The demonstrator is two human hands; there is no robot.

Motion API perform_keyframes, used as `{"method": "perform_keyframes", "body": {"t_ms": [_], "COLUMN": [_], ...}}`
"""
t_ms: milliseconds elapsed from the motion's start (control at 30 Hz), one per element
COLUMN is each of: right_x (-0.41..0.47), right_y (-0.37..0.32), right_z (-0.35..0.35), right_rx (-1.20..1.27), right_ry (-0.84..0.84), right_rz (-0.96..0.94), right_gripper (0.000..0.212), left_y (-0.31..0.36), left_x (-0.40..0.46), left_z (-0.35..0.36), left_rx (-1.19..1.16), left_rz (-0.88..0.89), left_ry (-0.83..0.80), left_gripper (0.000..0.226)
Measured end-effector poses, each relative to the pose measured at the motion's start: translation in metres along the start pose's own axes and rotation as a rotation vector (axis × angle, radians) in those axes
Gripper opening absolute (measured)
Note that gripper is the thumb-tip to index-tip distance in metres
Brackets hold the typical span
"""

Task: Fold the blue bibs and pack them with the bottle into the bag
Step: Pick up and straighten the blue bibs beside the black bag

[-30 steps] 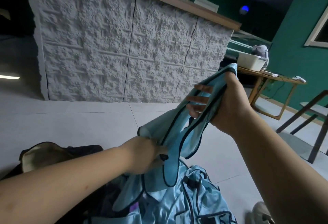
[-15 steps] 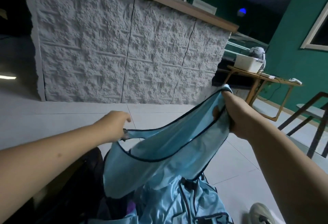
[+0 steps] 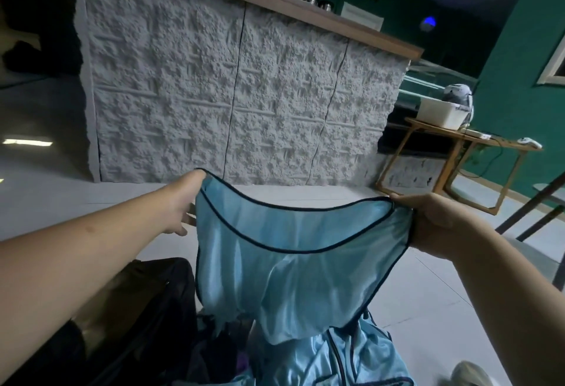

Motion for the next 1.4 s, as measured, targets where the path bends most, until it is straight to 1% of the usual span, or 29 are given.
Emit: {"method": "perform_keyframes", "body": {"t_ms": [67, 100, 200, 233, 367, 433, 500, 533, 600, 633, 700, 800, 867, 933, 1000, 1033, 1100, 1167, 1200, 1233, 1300, 1333, 1400], "right_x": [0.001, 0.001, -0.002, -0.003, -0.009, -0.011, -0.013, -0.013, -0.012, -0.011, -0.013, -0.015, -0.014, -0.010, -0.004, -0.001, 0.001, -0.001, 0.000, -0.001, 0.000, 0.002, 0.001], "right_y": [-0.002, -0.005, -0.013, -0.015, -0.022, -0.027, -0.033, -0.035, -0.039, -0.040, -0.041, -0.039, -0.035, -0.031, -0.025, -0.022, -0.019, -0.019, -0.020, -0.022, -0.023, -0.023, -0.025], "right_z": [-0.002, -0.003, -0.004, -0.004, -0.005, -0.009, -0.011, -0.013, -0.015, -0.016, -0.020, -0.019, -0.017, -0.016, -0.019, -0.020, -0.022, -0.022, -0.022, -0.022, -0.022, -0.024, -0.029], "right_rx": [0.051, 0.079, 0.116, 0.132, 0.227, 0.314, 0.382, 0.392, 0.392, 0.405, 0.411, 0.217, -0.021, -0.229, -0.398, -0.474, -0.595, -0.593, -0.479, -0.306, 0.017, 0.116, 0.290], "right_ry": [0.036, 0.039, 0.071, 0.071, 0.039, 0.004, 0.003, 0.029, 0.094, 0.136, 0.208, 0.303, 0.453, 0.591, 0.693, 0.738, 0.787, 0.774, 0.727, 0.631, 0.368, 0.282, 0.206], "right_rz": [-0.062, -0.088, -0.176, -0.194, -0.267, -0.327, -0.402, -0.450, -0.525, -0.523, -0.484, -0.477, -0.467, -0.450, -0.438, -0.439, -0.449, -0.428, -0.400, -0.357, -0.303, -0.291, -0.296], "right_gripper": [0.016, 0.018, 0.024, 0.025, 0.024, 0.024, 0.020, 0.019, 0.029, 0.037, 0.052, 0.066, 0.071, 0.063, 0.049, 0.044, 0.036, 0.025, 0.018, 0.014, 0.019, 0.023, 0.033], "left_y": [0.006, 0.009, 0.023, 0.028, 0.052, 0.065, 0.076, 0.081, 0.086, 0.087, 0.087, 0.084, 0.082, 0.083, 0.084, 0.086, 0.089, 0.092, 0.093, 0.094, 0.096, 0.096, 0.096], "left_x": [-0.001, -0.002, -0.012, -0.014, -0.028, -0.034, -0.043, -0.048, -0.057, -0.060, -0.064, -0.064, -0.065, -0.064, -0.061, -0.060, -0.059, -0.059, -0.059, -0.060, -0.061, -0.062, -0.064], "left_z": [-0.003, -0.006, -0.010, -0.011, -0.012, -0.012, -0.013, -0.013, -0.014, -0.015, -0.016, -0.021, -0.024, -0.027, -0.027, -0.028, -0.029, -0.032, -0.034, -0.035, -0.040, -0.042, -0.046], "left_rx": [-0.086, -0.105, -0.106, -0.093, -0.087, -0.083, -0.090, -0.088, -0.057, -0.050, -0.042, -0.001, 0.014, -0.037, -0.102, -0.119, -0.126, -0.148, -0.165, -0.176, -0.219, -0.256, -0.336], "left_rz": [0.002, 0.019, 0.105, 0.131, 0.232, 0.288, 0.328, 0.309, 0.249, 0.235, 0.234, 0.248, 0.259, 0.276, 0.294, 0.305, 0.317, 0.281, 0.251, 0.226, 0.200, 0.193, 0.185], "left_ry": [-0.063, -0.120, -0.314, -0.327, -0.210, -0.173, -0.200, -0.243, -0.309, -0.309, -0.272, -0.212, -0.211, -0.202, -0.123, -0.084, -0.071, -0.113, -0.139, -0.164, -0.197, -0.215, -0.266], "left_gripper": [0.051, 0.053, 0.049, 0.047, 0.039, 0.036, 0.035, 0.039, 0.046, 0.047, 0.040, 0.030, 0.024, 0.020, 0.019, 0.021, 0.025, 0.025, 0.025, 0.023, 0.018, 0.016, 0.015]}}
Point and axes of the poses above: each hand's wrist, its own x-axis towards the middle knuckle, its own z-axis out of the palm, y = z × x, the point moved 1 cm from there along x, towards the middle knuckle, and after that the axes turned 11 degrees about -x, right-handed, at the moved point
